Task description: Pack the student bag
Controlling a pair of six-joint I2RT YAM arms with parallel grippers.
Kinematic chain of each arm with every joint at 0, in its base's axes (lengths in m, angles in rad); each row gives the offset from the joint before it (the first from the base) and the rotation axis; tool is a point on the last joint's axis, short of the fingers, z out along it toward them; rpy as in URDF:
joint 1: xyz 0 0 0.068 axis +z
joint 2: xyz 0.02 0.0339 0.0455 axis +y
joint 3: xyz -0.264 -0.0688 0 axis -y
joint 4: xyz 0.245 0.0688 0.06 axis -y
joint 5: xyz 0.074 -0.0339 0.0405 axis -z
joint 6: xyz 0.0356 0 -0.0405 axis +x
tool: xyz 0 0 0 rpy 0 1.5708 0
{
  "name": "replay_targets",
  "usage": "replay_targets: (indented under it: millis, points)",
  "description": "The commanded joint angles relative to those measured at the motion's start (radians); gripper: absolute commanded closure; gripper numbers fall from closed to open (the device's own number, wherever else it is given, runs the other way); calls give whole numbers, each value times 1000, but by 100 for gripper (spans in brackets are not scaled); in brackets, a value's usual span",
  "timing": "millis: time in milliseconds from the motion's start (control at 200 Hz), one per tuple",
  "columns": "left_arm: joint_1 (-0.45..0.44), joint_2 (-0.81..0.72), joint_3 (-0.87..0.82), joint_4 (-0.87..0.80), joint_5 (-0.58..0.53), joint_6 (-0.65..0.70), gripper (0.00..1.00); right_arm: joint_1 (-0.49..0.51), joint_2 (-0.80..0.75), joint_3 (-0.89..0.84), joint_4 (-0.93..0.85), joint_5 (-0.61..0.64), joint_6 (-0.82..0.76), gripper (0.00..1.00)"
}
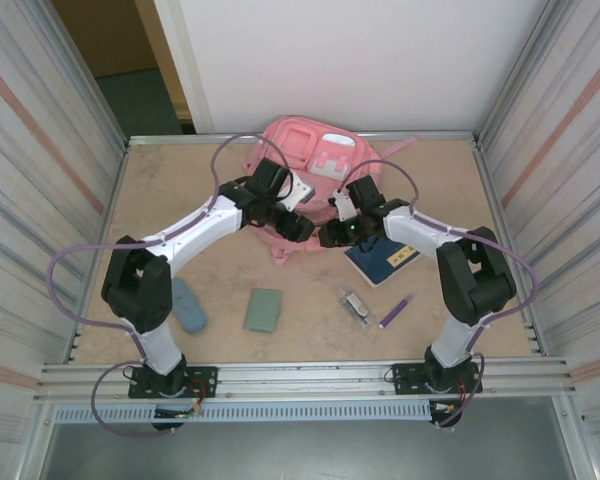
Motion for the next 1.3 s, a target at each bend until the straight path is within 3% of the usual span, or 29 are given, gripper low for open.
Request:
replay_targets:
  millis: [0, 185, 356, 541, 712, 847, 962, 1062, 1168, 1293]
  points:
    - [27, -90, -58, -17, 7, -101, 31, -4, 32, 31, -20, 120, -70, 59]
    - [88, -211, -228, 49, 12, -392, 31, 9, 59, 42, 20, 124, -85, 59]
    - [153, -246, -386, 197, 43, -562, 30, 34, 88, 73, 40, 146, -90, 61]
    - [185, -172, -390, 269, 66, -593, 31, 44, 117, 98, 45, 177, -88, 64]
    - [195, -116, -385, 334, 52, -602, 32, 51, 121, 99, 59, 205, -78, 89]
    - [195, -55, -400, 413, 65, -627, 38, 51, 83, 110, 55, 167, -32, 100]
    - [195, -26, -398, 456, 66, -652, 42, 36, 71, 150, 15, 51, 68, 100]
    - [189, -24, -400, 485, 67, -667, 52, 25, 87, 186, -8, -90, 147, 100]
    - [171, -18, -405, 493, 79, -667, 63, 26, 99, 202, -4, -165, 195, 100]
    - [164, -2, -419, 507, 103, -705, 68, 39, 104, 228, -21, -192, 200, 100]
